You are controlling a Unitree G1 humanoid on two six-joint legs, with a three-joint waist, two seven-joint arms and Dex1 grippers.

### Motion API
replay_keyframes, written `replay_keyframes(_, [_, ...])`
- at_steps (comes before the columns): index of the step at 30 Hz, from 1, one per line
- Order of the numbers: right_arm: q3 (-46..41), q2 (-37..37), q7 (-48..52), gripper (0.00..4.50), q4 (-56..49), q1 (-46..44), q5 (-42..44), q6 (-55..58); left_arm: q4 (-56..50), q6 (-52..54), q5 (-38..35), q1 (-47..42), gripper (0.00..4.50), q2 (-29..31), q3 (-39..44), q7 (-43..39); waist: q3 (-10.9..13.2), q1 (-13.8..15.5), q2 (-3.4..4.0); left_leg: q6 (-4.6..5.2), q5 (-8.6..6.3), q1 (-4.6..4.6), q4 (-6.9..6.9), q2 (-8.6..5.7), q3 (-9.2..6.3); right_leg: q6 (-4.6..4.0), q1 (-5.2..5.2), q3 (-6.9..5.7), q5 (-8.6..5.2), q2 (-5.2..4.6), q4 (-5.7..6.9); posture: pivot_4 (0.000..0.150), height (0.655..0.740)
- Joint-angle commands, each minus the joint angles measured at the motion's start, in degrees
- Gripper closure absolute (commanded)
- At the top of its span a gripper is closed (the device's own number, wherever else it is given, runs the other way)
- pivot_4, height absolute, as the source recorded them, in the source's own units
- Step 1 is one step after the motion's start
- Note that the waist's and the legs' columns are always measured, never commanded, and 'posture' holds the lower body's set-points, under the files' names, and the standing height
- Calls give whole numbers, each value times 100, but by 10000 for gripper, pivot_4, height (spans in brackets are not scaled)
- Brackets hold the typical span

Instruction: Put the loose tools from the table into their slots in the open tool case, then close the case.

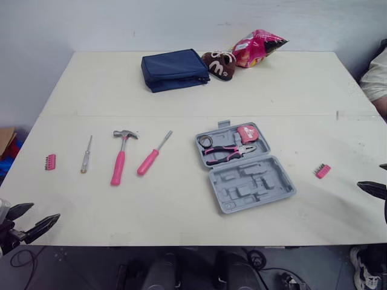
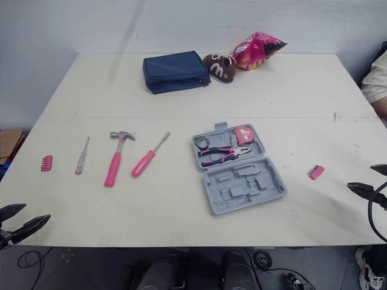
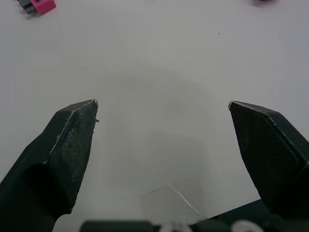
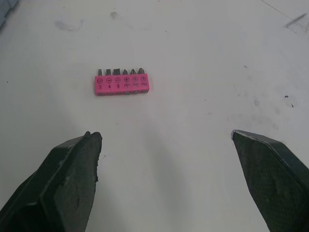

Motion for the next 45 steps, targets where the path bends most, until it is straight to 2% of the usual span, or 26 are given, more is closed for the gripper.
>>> replay_keyframes(1, [7,-96,-14,0,-10,-141,-11,-59,-9,-91,62,-17,915,-25,75,120,0,-3,0,0,0,0,0,0,0,0,0,0,0,0,0,1500,7338])
replay_keyframes(9, [99,-28,-148,0,-59,-269,-40,-118,-60,-227,-9,-322,915,-85,-158,177,0,-17,0,20,12,1,2,-1,4,1,0,2,0,1,6,1500,7338])
replay_keyframes(11, [83,15,-269,0,-238,-349,42,91,-354,-99,-143,-456,915,-96,-313,189,0,-21,0,22,13,1,4,-1,5,2,1,2,1,0,7,1500,7338])
replay_keyframes(18, [564,265,-808,0,-1195,-938,87,1091,-1768,558,-311,-1359,915,-40,-1590,638,-2,-29,4,18,16,4,10,-1,6,3,1,11,2,1,22,1500,7338])
replay_keyframes(24, [1217,593,-1184,0,-1709,-1437,-103,1435,-2034,1175,-117,-2663,915,-198,-2994,1272,-3,5,5,18,40,2,11,-7,10,6,3,7,3,11,54,1500,7338])
replay_keyframes(26, [1490,677,-1292,5280,-1725,-1595,-271,1417,-2038,1288,-83,-3033,6622,-269,-3497,1266,-3,28,4,21,44,2,12,-13,12,8,2,8,4,20,57,1500,7338])
replay_keyframes(28, [1796,816,-1465,13471,-1694,-1809,-487,1374,-1929,1365,-67,-3377,14048,-381,-3896,1256,-3,34,4,22,47,2,12,-15,17,8,1,8,5,35,57,1500,7338])
replay_keyframes(34, [2659,1314,-1717,44093,-1531,-2457,-1091,1209,-1113,1247,455,-4369,42542,-960,-5216,1251,-3,53,4,22,56,8,16,-15,27,14,0,4,8,50,64,1500,7338])
replay_keyframes(35, [2757,1368,-1746,44901,-1482,-2528,-1173,1175,-946,1204,534,-4519,44223,-1089,-5351,1277,-3,54,4,22,56,7,15,-15,30,14,-1,3,8,51,65,1500,7338])
replay_keyframes(45, [3317,1887,-1830,44901,-1418,-2751,-1566,1039,203,1241,954,-5626,44223,-2266,-6220,1273,-2,61,2,28,58,0,27,-15,33,24,-2,-2,13,62,62,1500,7338])
